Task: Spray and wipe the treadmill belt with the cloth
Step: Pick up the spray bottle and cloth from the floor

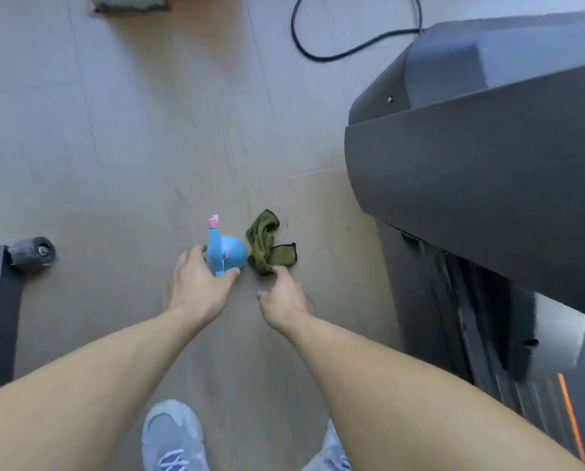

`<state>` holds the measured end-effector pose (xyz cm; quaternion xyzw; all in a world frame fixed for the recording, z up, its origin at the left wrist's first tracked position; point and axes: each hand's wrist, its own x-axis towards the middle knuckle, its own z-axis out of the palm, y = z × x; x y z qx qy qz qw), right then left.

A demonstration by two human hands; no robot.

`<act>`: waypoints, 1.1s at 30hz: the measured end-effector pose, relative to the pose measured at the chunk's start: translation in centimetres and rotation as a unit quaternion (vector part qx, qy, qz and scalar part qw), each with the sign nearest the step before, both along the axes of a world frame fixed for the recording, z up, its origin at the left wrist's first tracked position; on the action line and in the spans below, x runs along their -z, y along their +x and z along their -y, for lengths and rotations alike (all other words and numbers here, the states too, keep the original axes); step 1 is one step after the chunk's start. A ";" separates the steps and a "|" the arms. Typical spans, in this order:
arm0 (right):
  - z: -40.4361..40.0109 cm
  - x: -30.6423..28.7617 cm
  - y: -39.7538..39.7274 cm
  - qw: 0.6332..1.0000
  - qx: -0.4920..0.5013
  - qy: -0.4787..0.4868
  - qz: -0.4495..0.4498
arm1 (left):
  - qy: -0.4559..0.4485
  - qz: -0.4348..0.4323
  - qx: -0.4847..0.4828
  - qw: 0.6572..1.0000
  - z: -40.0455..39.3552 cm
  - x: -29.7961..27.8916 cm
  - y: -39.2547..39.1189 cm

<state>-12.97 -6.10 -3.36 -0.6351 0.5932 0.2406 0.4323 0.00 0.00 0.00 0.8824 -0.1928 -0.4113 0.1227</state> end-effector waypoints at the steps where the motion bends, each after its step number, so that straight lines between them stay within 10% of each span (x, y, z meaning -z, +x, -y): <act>1: 0.3 1.0 0.3 1.000 -0.002 -0.011 -0.006 | -0.008 0.029 -0.002 1.000 0.2 0.8 0.0; 12: 2.7 7.8 0.1 0.998 -0.025 -0.051 -0.038 | -0.109 0.074 0.024 0.991 -0.5 3.6 1.3; 19: -3.5 -2.6 -7.0 0.972 0.176 -0.045 0.149 | -0.041 -0.038 -0.031 0.998 -2.8 -2.8 -1.3; 33: -10.9 -18.1 -17.5 0.881 0.439 -0.022 0.174 | 0.020 -0.077 0.121 0.989 -6.5 -13.7 -12.8</act>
